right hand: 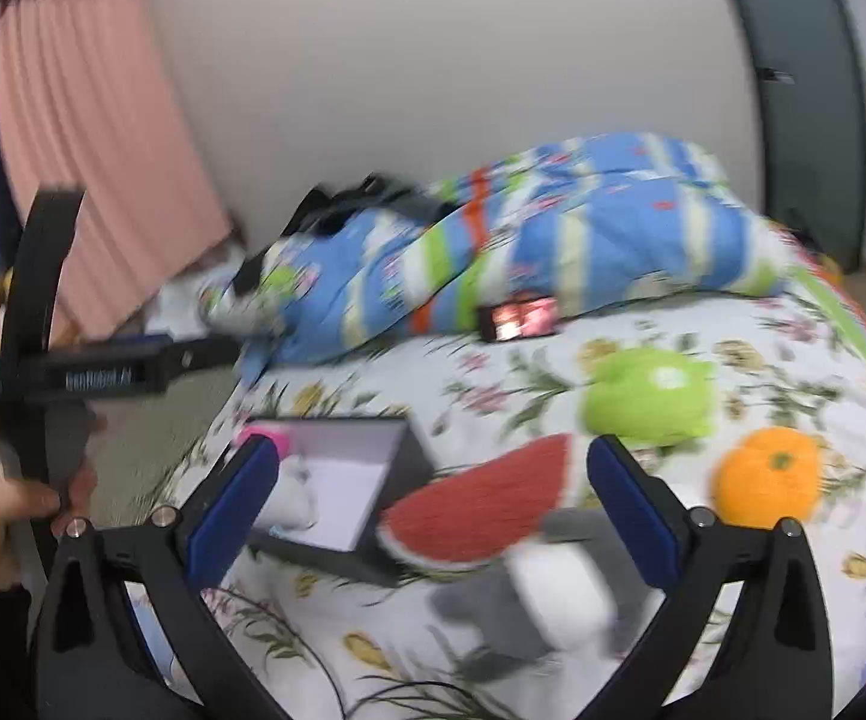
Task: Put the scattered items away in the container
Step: 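Move the right tool to the orange pumpkin plush and grasp it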
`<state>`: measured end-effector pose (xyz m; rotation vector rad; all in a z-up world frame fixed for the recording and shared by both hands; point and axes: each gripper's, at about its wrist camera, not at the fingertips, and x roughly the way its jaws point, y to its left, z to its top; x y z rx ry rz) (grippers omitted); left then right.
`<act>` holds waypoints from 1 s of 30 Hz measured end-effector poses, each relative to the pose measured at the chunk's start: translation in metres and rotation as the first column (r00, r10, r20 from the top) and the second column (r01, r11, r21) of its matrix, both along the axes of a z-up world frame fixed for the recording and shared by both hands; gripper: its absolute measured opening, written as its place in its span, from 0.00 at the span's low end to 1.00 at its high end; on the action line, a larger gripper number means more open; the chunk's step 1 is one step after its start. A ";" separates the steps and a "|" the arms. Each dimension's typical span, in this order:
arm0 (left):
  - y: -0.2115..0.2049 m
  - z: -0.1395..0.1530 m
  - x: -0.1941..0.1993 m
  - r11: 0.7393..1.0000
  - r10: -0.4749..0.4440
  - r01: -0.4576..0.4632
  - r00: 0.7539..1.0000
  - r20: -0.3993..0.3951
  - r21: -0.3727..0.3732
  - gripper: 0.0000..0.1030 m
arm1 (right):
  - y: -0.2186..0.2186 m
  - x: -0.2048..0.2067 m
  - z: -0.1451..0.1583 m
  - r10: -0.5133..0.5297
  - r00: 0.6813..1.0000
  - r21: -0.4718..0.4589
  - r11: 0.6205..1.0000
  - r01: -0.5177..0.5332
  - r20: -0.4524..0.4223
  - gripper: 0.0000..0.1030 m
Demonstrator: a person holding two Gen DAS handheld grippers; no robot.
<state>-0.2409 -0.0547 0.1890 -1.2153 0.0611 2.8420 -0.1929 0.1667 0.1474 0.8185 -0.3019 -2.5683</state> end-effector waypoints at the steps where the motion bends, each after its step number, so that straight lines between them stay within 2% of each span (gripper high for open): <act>1: 0.013 -0.002 -0.004 0.999 -0.007 0.006 1.000 0.029 0.033 1.00 | 0.019 0.004 0.002 -0.024 1.000 -0.015 1.000 0.024 0.001 1.00; 3: 0.032 -0.009 -0.014 0.993 -0.018 0.005 0.994 0.108 0.120 1.00 | 0.058 0.006 0.004 -0.069 0.997 -0.046 0.997 0.070 0.018 1.00; 5: 0.057 -0.020 -0.027 0.987 -0.039 0.012 0.986 0.164 0.161 1.00 | 0.095 0.008 0.003 -0.109 0.994 -0.083 0.990 0.111 0.033 1.00; 8: 0.107 -0.040 -0.043 0.991 -0.097 0.074 0.972 0.212 0.115 1.00 | 0.136 0.007 -0.007 -0.157 0.986 -0.112 0.980 0.163 0.059 1.00; 12: 0.164 -0.078 -0.057 0.991 -0.132 0.121 0.951 0.278 0.057 1.00 | 0.185 0.002 -0.032 -0.209 0.971 -0.135 0.965 0.224 0.114 1.00; 18: 0.235 -0.140 -0.076 0.979 -0.201 0.193 0.904 0.378 0.060 1.00 | 0.243 -0.024 -0.097 -0.210 0.940 -0.251 0.927 0.279 0.268 1.00; 23: 0.286 -0.190 -0.088 0.952 -0.300 0.297 0.859 0.415 0.074 1.00 | 0.275 -0.054 -0.159 -0.171 0.906 -0.327 0.893 0.309 0.388 1.00; 25: 0.304 -0.211 -0.093 0.935 -0.344 0.346 0.833 0.433 0.076 1.00 | 0.284 -0.067 -0.181 -0.150 0.890 -0.358 0.877 0.321 0.431 1.00; 30: 0.340 -0.256 -0.110 0.895 -0.418 0.445 0.797 0.436 0.046 1.00 | 0.289 -0.105 -0.218 -0.064 0.891 -0.411 0.871 0.270 0.449 1.00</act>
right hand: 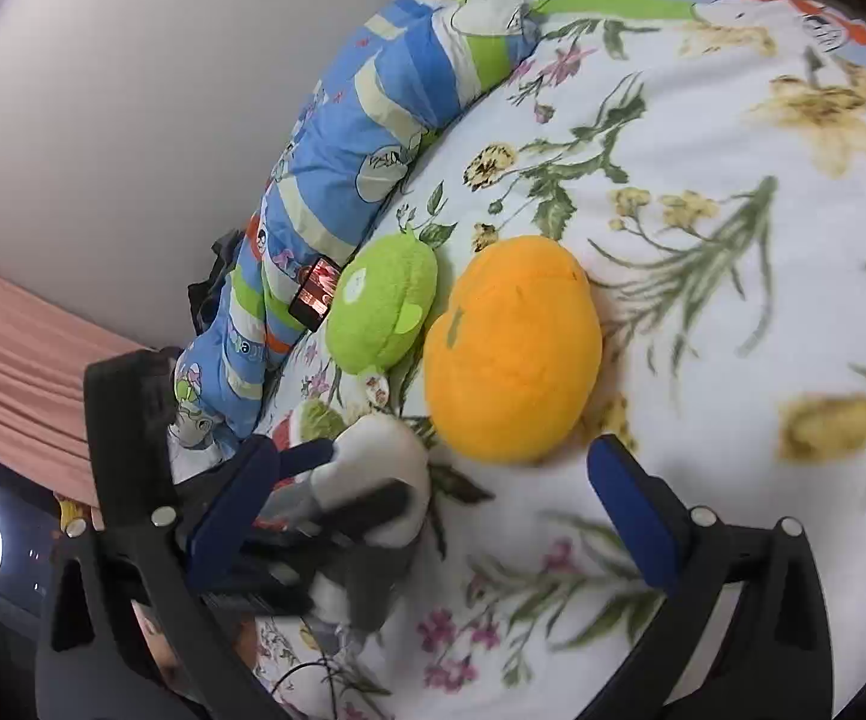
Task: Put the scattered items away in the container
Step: 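Move the right tool to the orange pumpkin plush and grasp it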
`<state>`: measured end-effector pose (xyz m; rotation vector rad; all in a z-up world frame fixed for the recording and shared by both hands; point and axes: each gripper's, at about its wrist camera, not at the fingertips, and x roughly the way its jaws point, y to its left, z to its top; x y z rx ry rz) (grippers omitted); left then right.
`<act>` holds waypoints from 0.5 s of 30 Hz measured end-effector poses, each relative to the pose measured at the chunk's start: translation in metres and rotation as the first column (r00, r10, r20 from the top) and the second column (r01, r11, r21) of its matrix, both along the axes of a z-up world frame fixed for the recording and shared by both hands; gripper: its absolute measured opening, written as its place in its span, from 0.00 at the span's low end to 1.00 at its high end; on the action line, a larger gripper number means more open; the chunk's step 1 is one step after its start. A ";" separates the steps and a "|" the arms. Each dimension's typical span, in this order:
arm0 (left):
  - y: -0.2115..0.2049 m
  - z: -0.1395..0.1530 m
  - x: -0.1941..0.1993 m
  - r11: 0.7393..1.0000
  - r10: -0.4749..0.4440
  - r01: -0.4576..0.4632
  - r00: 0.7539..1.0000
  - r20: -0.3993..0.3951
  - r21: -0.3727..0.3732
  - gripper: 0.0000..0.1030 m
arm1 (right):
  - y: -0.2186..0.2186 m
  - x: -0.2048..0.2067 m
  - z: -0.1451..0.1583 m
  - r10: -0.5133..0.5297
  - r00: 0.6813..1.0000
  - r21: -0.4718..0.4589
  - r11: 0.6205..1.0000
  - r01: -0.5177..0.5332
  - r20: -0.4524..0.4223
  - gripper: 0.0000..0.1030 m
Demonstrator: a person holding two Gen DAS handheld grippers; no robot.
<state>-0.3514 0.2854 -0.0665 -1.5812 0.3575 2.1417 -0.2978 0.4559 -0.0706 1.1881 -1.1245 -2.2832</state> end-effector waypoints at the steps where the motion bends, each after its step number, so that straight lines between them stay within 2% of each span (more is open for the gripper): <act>1: 0.006 -0.008 -0.004 1.000 -0.025 0.025 1.000 -0.009 0.002 1.00 | -0.001 -0.009 -0.005 0.013 1.000 -0.004 1.000 -0.013 -0.005 1.00; 4: 0.018 -0.029 -0.013 0.996 -0.085 0.085 0.996 -0.029 -0.019 1.00 | -0.003 -0.032 -0.022 0.037 0.999 -0.004 0.999 -0.037 0.000 1.00; 7: 0.022 -0.055 -0.030 0.996 -0.091 0.090 0.996 0.020 0.018 1.00 | -0.004 -0.057 -0.045 0.042 0.999 -0.013 0.999 -0.041 0.032 1.00; 10: 0.024 -0.061 -0.040 0.992 -0.092 0.092 0.996 0.004 0.083 1.00 | 0.002 -0.075 -0.065 0.020 0.999 -0.028 0.999 -0.019 0.043 1.00; 12: 0.025 -0.063 -0.045 0.989 -0.095 0.094 0.995 0.004 0.117 1.00 | 0.006 -0.084 -0.080 0.011 1.000 -0.078 0.997 -0.009 0.027 1.00; 14: 0.029 -0.065 -0.044 0.986 -0.118 0.120 0.993 -0.020 0.113 1.00 | 0.005 -0.095 -0.098 0.020 0.999 -0.106 0.994 -0.018 0.025 1.00; 15: 0.031 -0.067 -0.043 0.988 -0.125 0.128 0.991 -0.037 0.090 1.00 | -0.002 -0.098 -0.100 0.025 1.000 -0.058 0.998 -0.024 0.017 1.00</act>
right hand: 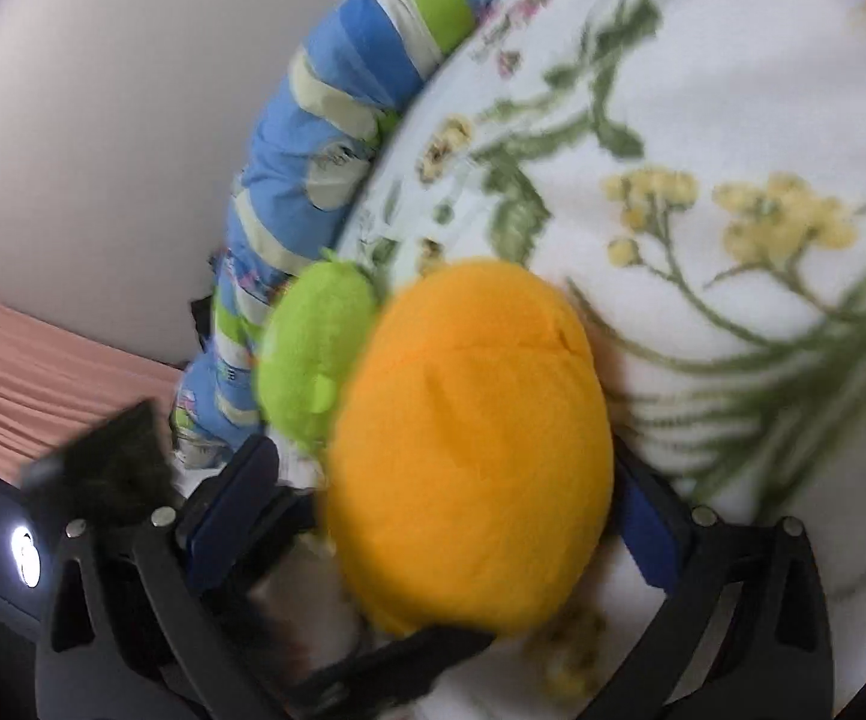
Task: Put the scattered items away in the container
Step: 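Move the right tool to the orange pumpkin plush and grasp it, then carry the pumpkin plush with the right tool over the black box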
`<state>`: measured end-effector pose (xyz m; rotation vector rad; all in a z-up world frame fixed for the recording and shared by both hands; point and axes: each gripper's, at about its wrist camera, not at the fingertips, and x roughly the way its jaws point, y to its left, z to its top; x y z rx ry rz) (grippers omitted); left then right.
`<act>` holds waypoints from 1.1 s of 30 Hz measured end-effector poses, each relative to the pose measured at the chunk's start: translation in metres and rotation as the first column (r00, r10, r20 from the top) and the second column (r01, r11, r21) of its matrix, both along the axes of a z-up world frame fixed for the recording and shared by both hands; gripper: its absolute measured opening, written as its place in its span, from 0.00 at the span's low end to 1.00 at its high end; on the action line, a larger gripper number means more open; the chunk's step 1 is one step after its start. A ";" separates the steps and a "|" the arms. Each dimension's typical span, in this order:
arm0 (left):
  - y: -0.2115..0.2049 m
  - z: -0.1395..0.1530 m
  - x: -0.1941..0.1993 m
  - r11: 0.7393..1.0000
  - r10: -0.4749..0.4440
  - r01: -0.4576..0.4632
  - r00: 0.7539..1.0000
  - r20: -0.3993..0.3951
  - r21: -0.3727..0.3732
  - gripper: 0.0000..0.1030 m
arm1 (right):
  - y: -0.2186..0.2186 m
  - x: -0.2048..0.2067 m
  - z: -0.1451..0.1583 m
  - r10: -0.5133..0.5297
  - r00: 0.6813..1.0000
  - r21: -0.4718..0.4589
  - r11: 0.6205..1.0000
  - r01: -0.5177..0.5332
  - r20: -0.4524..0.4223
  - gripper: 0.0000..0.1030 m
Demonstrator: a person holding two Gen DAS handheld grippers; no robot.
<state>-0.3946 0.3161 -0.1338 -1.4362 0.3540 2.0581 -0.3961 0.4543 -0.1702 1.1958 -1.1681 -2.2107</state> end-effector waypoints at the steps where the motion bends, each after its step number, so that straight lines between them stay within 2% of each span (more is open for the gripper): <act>1: 0.000 -0.003 -0.001 1.000 0.005 -0.005 1.000 -0.010 -0.014 1.00 | -0.010 -0.002 0.004 0.013 1.000 0.067 0.998 -0.011 -0.028 1.00; 2: -0.002 -0.006 -0.005 1.000 0.009 -0.009 1.000 -0.003 -0.008 1.00 | -0.022 -0.005 0.008 0.039 0.998 0.142 0.989 -0.032 -0.049 1.00; 3: -0.004 -0.007 -0.009 1.000 0.007 -0.008 1.000 0.017 0.019 1.00 | -0.027 -0.008 0.006 0.048 0.998 0.173 0.984 -0.039 -0.050 1.00; 7: -0.004 -0.012 -0.010 1.000 0.019 -0.020 0.999 0.032 0.022 1.00 | -0.027 -0.011 0.002 0.032 0.994 0.180 0.984 -0.013 -0.104 0.99; 14: -0.007 -0.010 0.000 0.999 0.039 -0.039 0.999 -0.008 0.021 1.00 | -0.027 -0.004 0.009 -0.005 0.996 0.204 0.979 0.022 -0.087 0.75; 18: -0.012 0.007 0.012 1.000 0.018 -0.018 1.000 -0.008 0.010 1.00 | -0.033 0.012 0.025 -0.014 0.997 0.226 0.974 0.032 -0.078 0.69; 23: -0.028 0.053 0.030 0.999 0.026 -0.024 0.998 -0.057 0.046 1.00 | -0.047 0.026 0.067 -0.007 0.994 0.261 0.965 0.035 -0.109 0.68; 31: -0.068 0.147 0.056 0.990 0.064 -0.040 0.982 -0.176 0.137 1.00 | -0.076 0.057 0.169 0.027 0.972 0.335 0.941 0.054 -0.234 0.68; 33: -0.081 0.163 0.061 0.987 0.079 -0.049 0.978 -0.193 0.154 1.00 | -0.089 0.066 0.191 0.045 0.964 0.353 0.934 0.053 -0.263 0.68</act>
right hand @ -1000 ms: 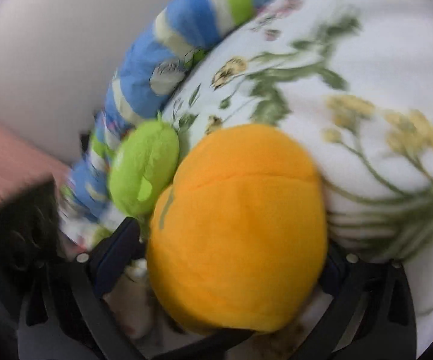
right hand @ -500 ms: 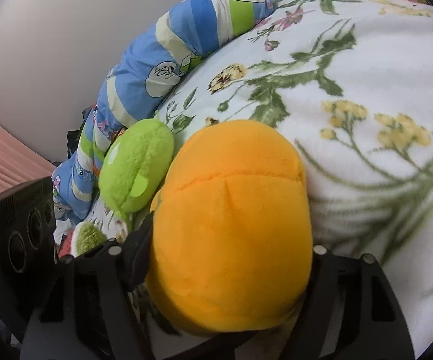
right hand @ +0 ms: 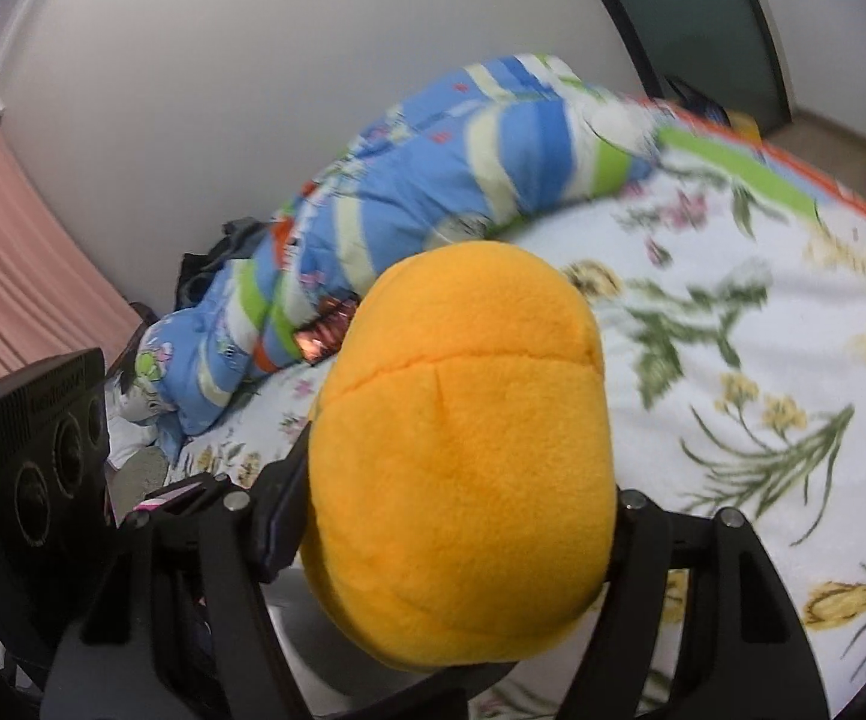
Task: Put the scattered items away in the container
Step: 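Carry the pumpkin plush with the right tool over the black box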
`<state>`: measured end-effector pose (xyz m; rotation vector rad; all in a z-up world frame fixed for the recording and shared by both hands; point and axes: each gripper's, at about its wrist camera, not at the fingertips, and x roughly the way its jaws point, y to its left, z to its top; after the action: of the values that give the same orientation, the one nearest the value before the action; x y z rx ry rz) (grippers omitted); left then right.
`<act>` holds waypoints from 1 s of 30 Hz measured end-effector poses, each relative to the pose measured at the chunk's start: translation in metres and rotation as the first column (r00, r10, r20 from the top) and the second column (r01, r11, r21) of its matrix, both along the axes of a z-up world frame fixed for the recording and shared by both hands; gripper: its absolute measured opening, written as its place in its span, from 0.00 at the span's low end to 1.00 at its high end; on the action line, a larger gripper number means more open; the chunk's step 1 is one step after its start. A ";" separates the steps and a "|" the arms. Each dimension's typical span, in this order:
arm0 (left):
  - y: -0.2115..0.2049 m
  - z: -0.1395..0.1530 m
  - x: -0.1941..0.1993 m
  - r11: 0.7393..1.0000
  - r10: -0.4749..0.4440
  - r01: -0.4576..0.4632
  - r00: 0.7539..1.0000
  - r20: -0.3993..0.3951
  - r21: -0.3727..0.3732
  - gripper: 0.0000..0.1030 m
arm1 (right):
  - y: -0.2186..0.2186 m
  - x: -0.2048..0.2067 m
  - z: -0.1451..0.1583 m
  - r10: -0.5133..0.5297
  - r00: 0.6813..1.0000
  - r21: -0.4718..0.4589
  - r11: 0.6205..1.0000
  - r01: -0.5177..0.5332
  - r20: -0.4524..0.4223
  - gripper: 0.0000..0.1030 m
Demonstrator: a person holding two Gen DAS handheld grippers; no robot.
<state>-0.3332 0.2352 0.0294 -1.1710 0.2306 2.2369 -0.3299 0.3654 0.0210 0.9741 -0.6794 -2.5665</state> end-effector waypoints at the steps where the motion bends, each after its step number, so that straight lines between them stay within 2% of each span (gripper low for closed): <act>1: -0.008 0.007 0.003 1.000 0.007 -0.007 1.000 -0.009 0.007 1.00 | -0.008 0.002 0.009 0.006 1.000 0.008 1.000 -0.006 -0.012 0.68; 8: -0.074 0.055 0.030 0.996 0.075 -0.071 0.995 -0.065 0.060 1.00 | -0.072 0.024 0.066 0.075 0.994 0.070 0.995 -0.069 -0.082 0.68; 14: -0.134 0.085 0.053 0.983 0.134 -0.123 0.988 -0.075 0.138 1.00 | -0.131 0.043 0.109 0.148 0.980 0.125 0.983 -0.131 -0.132 0.68; 24: -0.237 0.115 0.091 0.956 0.253 -0.230 0.961 -0.113 0.184 1.00 | -0.236 0.070 0.143 0.271 0.949 0.203 0.950 -0.237 -0.160 0.68; 30: -0.310 0.144 0.124 0.930 0.351 -0.325 0.924 -0.150 0.174 1.00 | -0.308 0.088 0.167 0.360 0.912 0.204 0.925 -0.321 -0.197 0.68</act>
<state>-0.2089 -0.0745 0.1735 -0.9911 -0.0741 2.6156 -0.2422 0.0576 0.1879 0.7460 -0.2080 -2.3940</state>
